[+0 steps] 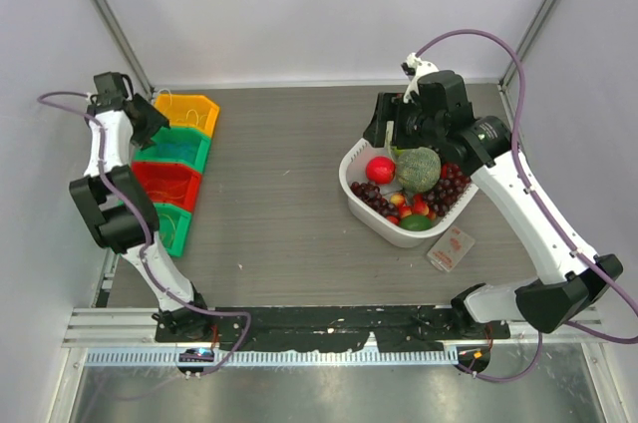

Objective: Untangle the cables

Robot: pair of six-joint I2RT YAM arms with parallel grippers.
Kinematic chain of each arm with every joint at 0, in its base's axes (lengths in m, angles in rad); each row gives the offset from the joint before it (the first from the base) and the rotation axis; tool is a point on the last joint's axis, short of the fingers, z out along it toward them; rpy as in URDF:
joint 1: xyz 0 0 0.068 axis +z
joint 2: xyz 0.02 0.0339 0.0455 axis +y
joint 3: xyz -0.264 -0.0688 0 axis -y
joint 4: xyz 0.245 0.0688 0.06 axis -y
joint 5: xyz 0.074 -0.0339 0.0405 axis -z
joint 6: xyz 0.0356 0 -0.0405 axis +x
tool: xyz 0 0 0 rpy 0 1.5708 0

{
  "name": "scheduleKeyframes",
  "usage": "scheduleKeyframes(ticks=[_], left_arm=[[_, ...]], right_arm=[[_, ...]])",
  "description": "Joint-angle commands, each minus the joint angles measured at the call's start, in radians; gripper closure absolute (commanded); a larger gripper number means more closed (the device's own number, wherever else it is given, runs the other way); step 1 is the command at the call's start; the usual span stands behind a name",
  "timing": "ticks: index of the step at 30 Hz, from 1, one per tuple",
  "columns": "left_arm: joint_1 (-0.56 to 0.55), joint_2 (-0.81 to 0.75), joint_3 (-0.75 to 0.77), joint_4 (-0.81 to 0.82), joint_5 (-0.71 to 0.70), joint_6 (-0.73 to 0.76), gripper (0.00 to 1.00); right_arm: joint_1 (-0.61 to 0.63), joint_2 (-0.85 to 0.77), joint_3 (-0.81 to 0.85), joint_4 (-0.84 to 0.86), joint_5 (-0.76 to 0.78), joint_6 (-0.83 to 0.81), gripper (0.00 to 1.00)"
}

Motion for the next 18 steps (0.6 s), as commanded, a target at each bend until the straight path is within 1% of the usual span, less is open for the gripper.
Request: scheduleKeyframes(ticks=[1, 3, 4, 8, 9, 11, 14, 16, 18], left_arm=[[-0.050, -0.243, -0.076, -0.064, -0.015, 0.042, 0.38], [-0.092, -0.339, -0.125, -0.080, 0.003, 0.042, 0.37], [-0.125, -0.381, -0.150, -0.095, 0.004, 0.042, 0.37], [-0.338, -0.547, -0.243, -0.094, 0.003, 0.000, 0.36], [-0.412, -0.583, -0.260, -0.087, -0.003, -0.019, 0.35], [-0.513, -0.634, -0.277, -0.068, 0.000, -0.068, 0.36], [-0.644, -0.671, -0.230, -0.057, 0.003, -0.087, 0.35], [-0.707, -0.688, -0.159, -0.048, 0.011, -0.068, 0.34], [-0.757, -0.711, -0.106, -0.012, 0.035, -0.042, 0.26]], right_arm=[[0.002, -0.029, 0.027, -0.006, 0.090, 0.006, 0.21], [0.002, -0.052, 0.024, -0.026, 0.137, -0.002, 0.21], [0.002, -0.070, 0.018, -0.045, 0.158, 0.004, 0.19], [0.002, -0.133, -0.010, -0.074, 0.318, 0.038, 0.18], [0.002, -0.157, -0.016, -0.077, 0.342, 0.035, 0.18], [0.002, -0.199, -0.031, -0.077, 0.367, 0.011, 0.18], [0.002, -0.274, -0.062, -0.059, 0.393, -0.008, 0.18], [0.002, -0.343, -0.073, -0.029, 0.391, -0.017, 0.18], [0.002, -0.397, -0.074, -0.002, 0.381, -0.023, 0.18]])
